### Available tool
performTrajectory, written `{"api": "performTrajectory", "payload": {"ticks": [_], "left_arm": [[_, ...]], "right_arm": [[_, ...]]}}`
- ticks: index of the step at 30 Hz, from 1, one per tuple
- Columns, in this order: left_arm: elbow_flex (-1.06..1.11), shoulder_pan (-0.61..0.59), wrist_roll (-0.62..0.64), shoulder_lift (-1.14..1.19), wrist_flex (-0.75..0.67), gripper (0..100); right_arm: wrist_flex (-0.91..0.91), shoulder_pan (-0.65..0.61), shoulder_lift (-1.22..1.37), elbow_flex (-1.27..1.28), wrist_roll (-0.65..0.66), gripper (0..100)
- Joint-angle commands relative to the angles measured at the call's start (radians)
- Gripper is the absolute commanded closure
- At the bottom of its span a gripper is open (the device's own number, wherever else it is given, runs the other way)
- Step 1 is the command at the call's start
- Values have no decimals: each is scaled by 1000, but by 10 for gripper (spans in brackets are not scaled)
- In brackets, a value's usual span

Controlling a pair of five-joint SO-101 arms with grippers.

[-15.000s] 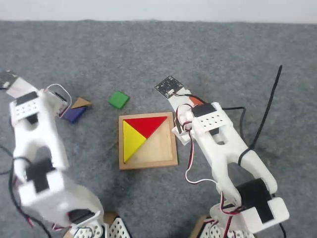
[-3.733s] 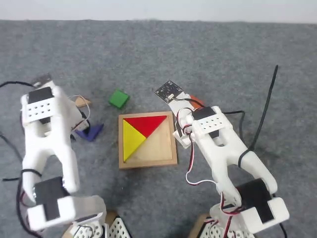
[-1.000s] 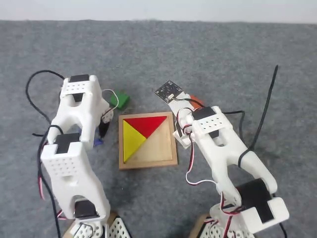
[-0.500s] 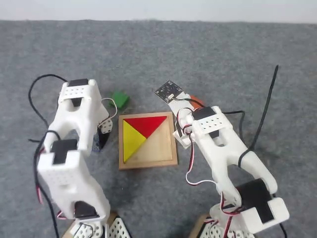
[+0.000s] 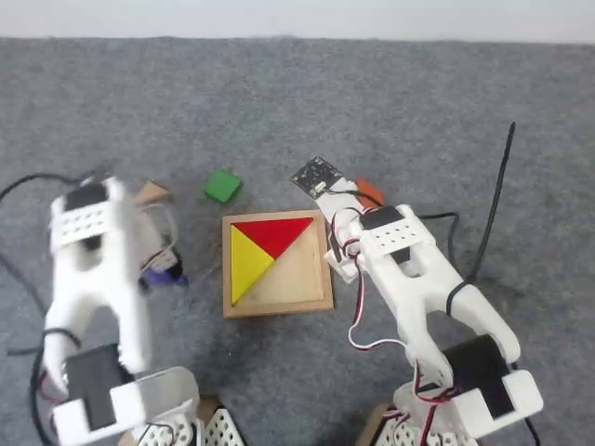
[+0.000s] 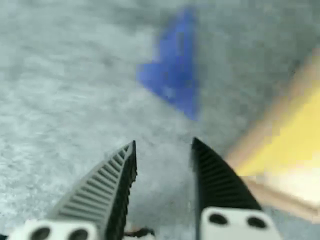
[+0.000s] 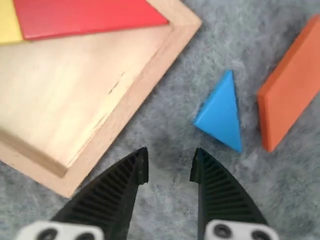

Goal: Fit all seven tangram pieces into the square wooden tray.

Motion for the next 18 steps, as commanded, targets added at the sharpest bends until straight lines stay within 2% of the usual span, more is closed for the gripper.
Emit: {"api": "performTrajectory", "payload": {"ticks": [1,4,8,13,18], "left_arm": [[61,-97,-14,-54,-123,780],[130,-84,-5,-54,-209,773],[133,-71,71,-54,-269,770],[130,-74,91,-54,-279,707],[136,-68,176,-54,-288,705]], "right_arm": [[-18,-8,-59,-3,11,843],[-18,-8,-59,-3,11,843],[-18,-8,-58,-2,11,843],[-18,-8,-58,-2,11,843],[-18,-8,-58,-2,12,843]]}}
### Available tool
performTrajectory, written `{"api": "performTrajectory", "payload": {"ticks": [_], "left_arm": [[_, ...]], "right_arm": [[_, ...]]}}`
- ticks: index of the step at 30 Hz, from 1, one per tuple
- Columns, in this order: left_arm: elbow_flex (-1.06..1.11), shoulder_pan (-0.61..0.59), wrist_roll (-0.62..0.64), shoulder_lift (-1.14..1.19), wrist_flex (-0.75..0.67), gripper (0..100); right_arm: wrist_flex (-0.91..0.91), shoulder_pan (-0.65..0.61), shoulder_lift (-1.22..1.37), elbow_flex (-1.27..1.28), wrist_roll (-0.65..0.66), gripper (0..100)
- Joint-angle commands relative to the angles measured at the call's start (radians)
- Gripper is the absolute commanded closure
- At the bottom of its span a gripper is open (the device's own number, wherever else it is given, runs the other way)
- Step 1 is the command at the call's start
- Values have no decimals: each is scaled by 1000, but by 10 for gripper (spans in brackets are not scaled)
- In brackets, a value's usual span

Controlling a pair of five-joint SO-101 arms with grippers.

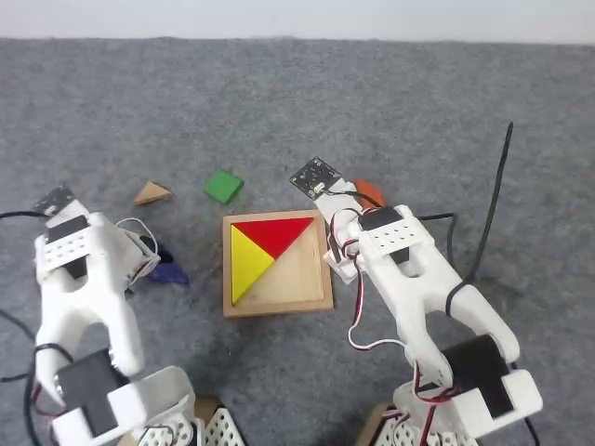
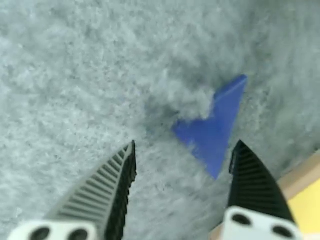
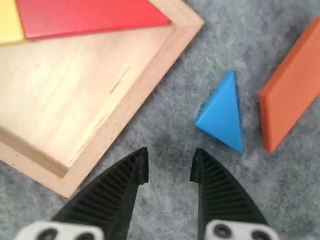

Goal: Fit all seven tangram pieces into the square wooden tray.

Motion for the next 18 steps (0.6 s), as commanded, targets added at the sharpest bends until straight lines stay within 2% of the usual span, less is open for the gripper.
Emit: {"api": "performTrajectory", "payload": {"ticks": [1,5,12,18], "left_arm": [[-4,15,81,-38,-38,704],[-10,37,94,49,-103,706],[-159,49,91,267,3,731],[-240,49,92,364,32,732]], "right_arm": [[-18,-8,-58,-2,11,843],[-18,-8,-58,0,11,843],[-18,-8,-58,0,11,843],[-18,-8,-58,0,11,843]]}}
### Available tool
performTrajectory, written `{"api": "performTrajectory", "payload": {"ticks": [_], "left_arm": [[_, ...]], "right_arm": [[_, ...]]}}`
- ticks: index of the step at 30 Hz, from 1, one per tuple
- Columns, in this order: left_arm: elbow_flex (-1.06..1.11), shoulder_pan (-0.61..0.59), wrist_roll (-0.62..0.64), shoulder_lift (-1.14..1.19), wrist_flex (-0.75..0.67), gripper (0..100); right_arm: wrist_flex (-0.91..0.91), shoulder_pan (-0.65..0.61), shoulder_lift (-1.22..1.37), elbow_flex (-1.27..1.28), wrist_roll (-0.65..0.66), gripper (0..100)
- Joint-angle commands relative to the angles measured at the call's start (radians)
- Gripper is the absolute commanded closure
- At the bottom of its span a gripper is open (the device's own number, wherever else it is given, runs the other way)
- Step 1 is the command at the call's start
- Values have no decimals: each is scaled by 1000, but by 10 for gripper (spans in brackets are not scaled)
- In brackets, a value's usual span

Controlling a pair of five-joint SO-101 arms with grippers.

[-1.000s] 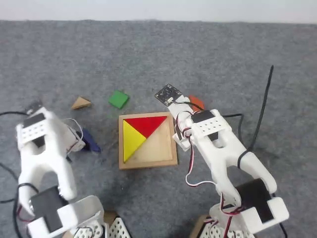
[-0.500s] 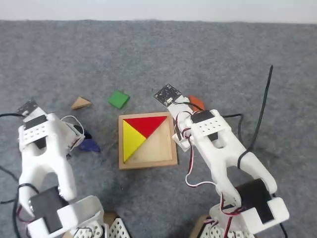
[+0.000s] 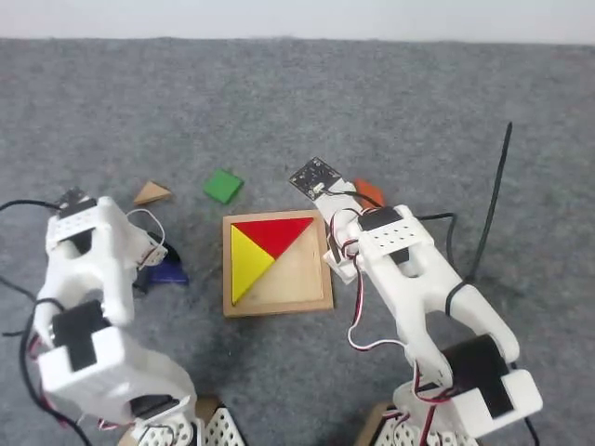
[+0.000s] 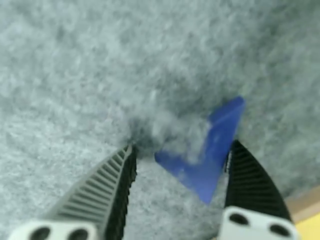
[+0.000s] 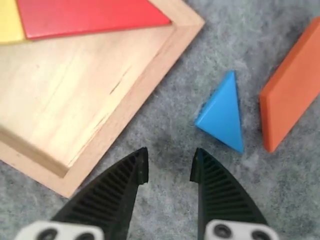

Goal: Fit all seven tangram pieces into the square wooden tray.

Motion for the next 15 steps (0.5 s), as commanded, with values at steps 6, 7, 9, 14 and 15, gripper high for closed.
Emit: {"api": "performTrajectory", "payload": {"ticks": [6,7,9,14,15], "left_arm": [[-73,3,2,43,21,732],[-73,3,-15,46,18,732],[-71,3,-44,48,18,732],[-71,9,-55,48,17,784],[-71,9,-55,48,17,797]], "right_arm": [[-18,-8,-58,0,11,843],[-18,-8,-58,0,11,843],[-18,-8,-58,0,11,843],[-18,-8,-58,0,11,843],[-18,-8,-58,0,11,843]]}}
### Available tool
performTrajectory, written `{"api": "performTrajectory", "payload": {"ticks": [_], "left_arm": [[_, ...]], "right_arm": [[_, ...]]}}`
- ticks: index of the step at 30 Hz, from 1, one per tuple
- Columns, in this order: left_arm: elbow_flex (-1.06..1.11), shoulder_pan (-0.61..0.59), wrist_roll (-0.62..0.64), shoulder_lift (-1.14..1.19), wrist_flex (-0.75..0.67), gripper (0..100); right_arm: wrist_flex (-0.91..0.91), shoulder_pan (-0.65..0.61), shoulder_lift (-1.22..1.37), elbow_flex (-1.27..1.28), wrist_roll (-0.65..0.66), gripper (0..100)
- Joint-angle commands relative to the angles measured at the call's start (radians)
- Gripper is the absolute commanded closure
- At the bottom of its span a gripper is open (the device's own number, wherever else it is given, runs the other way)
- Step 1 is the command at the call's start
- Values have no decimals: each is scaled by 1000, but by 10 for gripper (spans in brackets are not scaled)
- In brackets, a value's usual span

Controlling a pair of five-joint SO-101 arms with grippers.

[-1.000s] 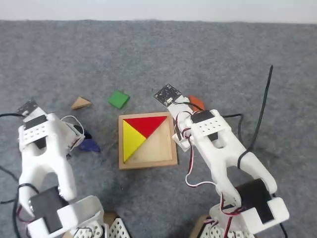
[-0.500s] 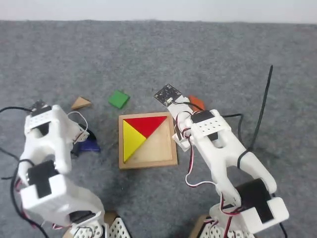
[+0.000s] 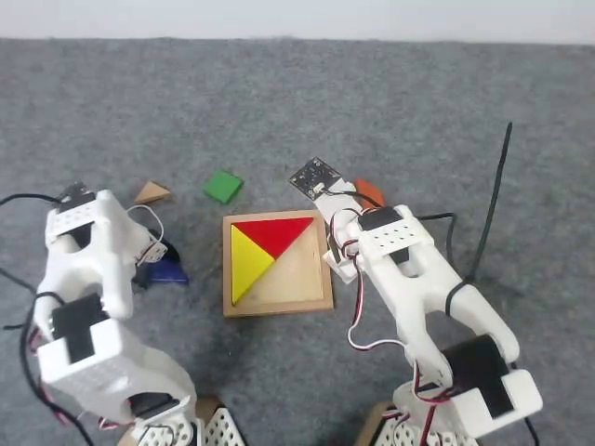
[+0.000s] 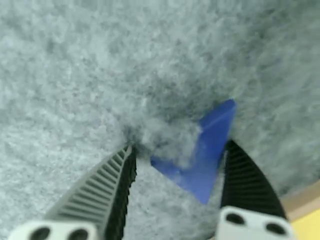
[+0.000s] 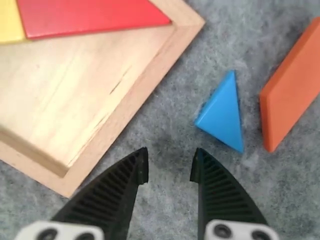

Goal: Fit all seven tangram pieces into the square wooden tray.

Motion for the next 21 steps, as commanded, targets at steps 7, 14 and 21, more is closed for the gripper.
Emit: {"api": "performTrajectory", "payload": {"ticks": [7,14,21], "left_arm": [[-16,40,-15,15,-9,818],[-16,49,-29,8,8,847],[-22,49,-84,6,37,889]], "right_arm": [[-18,-8,-59,0,11,843],[-16,-8,-59,0,11,843],[-16,-8,-59,0,11,843]]}}
